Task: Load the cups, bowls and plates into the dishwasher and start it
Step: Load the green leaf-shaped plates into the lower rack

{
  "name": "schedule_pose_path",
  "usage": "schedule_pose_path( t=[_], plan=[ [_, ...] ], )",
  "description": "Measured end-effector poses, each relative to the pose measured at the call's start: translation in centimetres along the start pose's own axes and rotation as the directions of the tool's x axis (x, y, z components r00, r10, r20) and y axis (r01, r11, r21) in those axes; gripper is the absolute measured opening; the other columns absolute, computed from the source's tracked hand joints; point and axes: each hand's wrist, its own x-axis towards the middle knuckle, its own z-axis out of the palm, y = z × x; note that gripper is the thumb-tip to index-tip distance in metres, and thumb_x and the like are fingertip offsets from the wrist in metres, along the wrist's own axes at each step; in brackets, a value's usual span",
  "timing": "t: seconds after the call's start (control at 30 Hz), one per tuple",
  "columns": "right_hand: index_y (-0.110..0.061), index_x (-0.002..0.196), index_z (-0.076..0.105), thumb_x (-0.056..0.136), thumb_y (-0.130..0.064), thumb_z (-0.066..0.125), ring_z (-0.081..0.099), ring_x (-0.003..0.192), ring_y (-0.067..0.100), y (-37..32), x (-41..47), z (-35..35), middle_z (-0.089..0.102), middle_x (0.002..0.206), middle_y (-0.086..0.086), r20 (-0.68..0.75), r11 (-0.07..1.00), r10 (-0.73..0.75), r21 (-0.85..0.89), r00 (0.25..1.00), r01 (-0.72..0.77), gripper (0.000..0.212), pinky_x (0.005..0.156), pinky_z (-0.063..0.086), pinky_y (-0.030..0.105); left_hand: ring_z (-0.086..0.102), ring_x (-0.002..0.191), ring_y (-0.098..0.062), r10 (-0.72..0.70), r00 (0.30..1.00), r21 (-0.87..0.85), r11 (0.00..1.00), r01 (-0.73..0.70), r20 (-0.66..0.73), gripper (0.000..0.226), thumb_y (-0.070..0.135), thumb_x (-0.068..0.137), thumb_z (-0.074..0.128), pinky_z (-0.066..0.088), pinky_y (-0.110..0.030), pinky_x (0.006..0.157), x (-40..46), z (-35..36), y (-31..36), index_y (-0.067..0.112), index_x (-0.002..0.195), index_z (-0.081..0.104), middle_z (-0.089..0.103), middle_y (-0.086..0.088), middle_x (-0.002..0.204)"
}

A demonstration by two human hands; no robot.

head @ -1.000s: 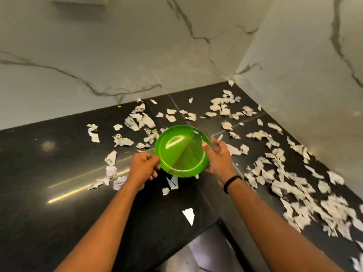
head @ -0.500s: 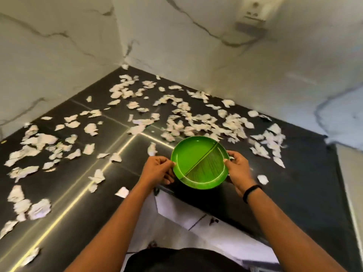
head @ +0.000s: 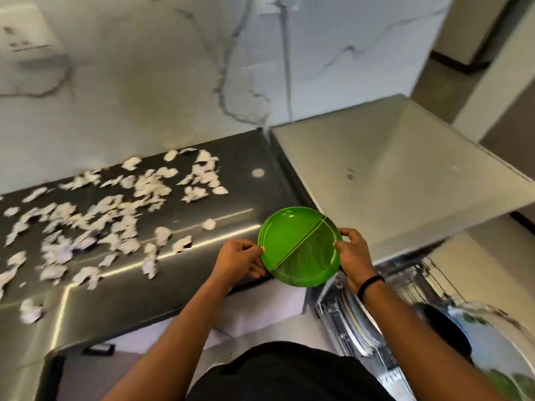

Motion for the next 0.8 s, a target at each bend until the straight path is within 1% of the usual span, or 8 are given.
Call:
schedule_pose_path(
  t=[0.1, 0.2, 0.3, 0.37, 0.53, 0.6, 0.73, 0.8],
  plan=[
    [-0.003, 0.119, 0.058, 0.091, 0.008, 0.05, 0.059, 0.078, 0.024, 0.1, 1.2, -4.7, 0.064, 0.099, 0.019, -0.133, 0.995, 0.038, 0.098, 0.99, -0.025, 0.031, 0.067, 0.051, 0.034, 0.063, 0.043, -0.015, 0.048, 0.997, 0.05, 0.997, -0.051, 0.059, 0.027, 0.009, 0.099, 0.059, 0.05, -0.022, 0.04, 1.9, 5.5, 2.6, 0.003, 0.073, 0.062, 0.065, -0.015, 0.058],
    [-0.01, 0.117, 0.054, 0.094, 0.005, 0.046, 0.053, 0.067, 0.015, 0.0, 2.2, -8.8, 0.059, 0.084, 0.007, -0.26, 0.986, 0.06, 0.164, 0.964, -0.017, 0.028, 0.054, 0.045, 0.024, 0.065, 0.047, -0.018, 0.112, 0.988, 0.074, 0.99, -0.12, 0.108, 0.026, 0.015, 0.099, 0.061, 0.054, -0.026, 0.044, 3.6, 10.2, 5.3, 0.005, 0.076, 0.063, 0.063, -0.017, 0.063],
    [-0.008, 0.121, 0.051, 0.094, 0.005, 0.042, 0.052, 0.071, 0.019, 1.0, 3.3, -12.5, 0.056, 0.085, 0.007, -0.362, 0.976, 0.105, 0.216, 0.926, -0.026, 0.031, 0.065, 0.044, 0.032, 0.065, 0.054, -0.027, 0.154, 0.97, 0.092, 0.981, -0.174, 0.189, 0.026, 0.02, 0.097, 0.066, 0.058, -0.034, 0.053, 4.8, 14.6, 7.6, 0.006, 0.074, 0.066, 0.064, -0.019, 0.065],
    [-0.01, 0.117, 0.051, 0.093, 0.006, 0.041, 0.053, 0.079, 0.023, 1.8, 3.5, -14.3, 0.056, 0.093, 0.012, -0.423, 0.97, 0.125, 0.241, 0.897, -0.022, 0.03, 0.071, 0.044, 0.036, 0.066, 0.053, -0.025, 0.171, 0.955, 0.112, 0.973, -0.202, 0.241, 0.026, 0.02, 0.096, 0.067, 0.055, -0.028, 0.048, 4.9, 16.8, 8.8, 0.007, 0.074, 0.068, 0.066, -0.016, 0.064],
    [-0.019, 0.109, 0.048, 0.093, 0.003, 0.038, 0.049, 0.079, 0.023, 4.0, 3.4, -19.5, 0.053, 0.083, 0.006, -0.588, 0.951, 0.244, 0.299, 0.771, -0.073, 0.029, 0.071, 0.042, 0.036, 0.07, 0.057, -0.026, 0.143, 0.87, 0.154, 0.958, -0.241, 0.471, 0.022, 0.017, 0.095, 0.068, 0.062, -0.037, 0.059, 6.7, 24.2, 9.6, 0.005, 0.076, 0.07, 0.07, -0.015, 0.066],
    [-0.014, 0.104, 0.053, 0.091, 0.004, 0.039, 0.049, 0.08, 0.023, 5.0, 3.1, -21.6, 0.054, 0.081, 0.007, -0.636, 0.949, 0.258, 0.308, 0.727, -0.067, 0.026, 0.07, 0.041, 0.036, 0.071, 0.058, -0.025, 0.103, 0.832, 0.181, 0.955, -0.237, 0.545, 0.021, 0.015, 0.096, 0.066, 0.062, -0.036, 0.059, 7.0, 27.2, 9.4, 0.005, 0.079, 0.07, 0.071, -0.016, 0.069],
    [-0.003, 0.099, 0.059, 0.086, 0.003, 0.042, 0.048, 0.076, 0.022, 7.4, 2.1, -24.8, 0.055, 0.081, 0.01, -0.705, 0.936, 0.307, 0.347, 0.639, -0.067, 0.022, 0.068, 0.04, 0.035, 0.072, 0.063, -0.032, 0.064, 0.761, 0.232, 0.933, -0.276, 0.646, 0.024, 0.014, 0.097, 0.065, 0.063, -0.048, 0.066, 7.6, 33.0, 8.8, 0.011, 0.074, 0.071, 0.071, -0.018, 0.072],
    [-0.002, 0.099, 0.059, 0.083, 0.0, 0.042, 0.047, 0.075, 0.022, 8.5, 1.5, -25.7, 0.054, 0.081, 0.01, -0.727, 0.924, 0.328, 0.379, 0.603, -0.046, 0.023, 0.067, 0.04, 0.034, 0.072, 0.063, -0.03, 0.051, 0.728, 0.25, 0.921, -0.3, 0.684, 0.026, 0.013, 0.097, 0.064, 0.063, -0.044, 0.064, 7.6, 35.2, 8.4, 0.015, 0.072, 0.071, 0.071, -0.013, 0.069]
  ],
)
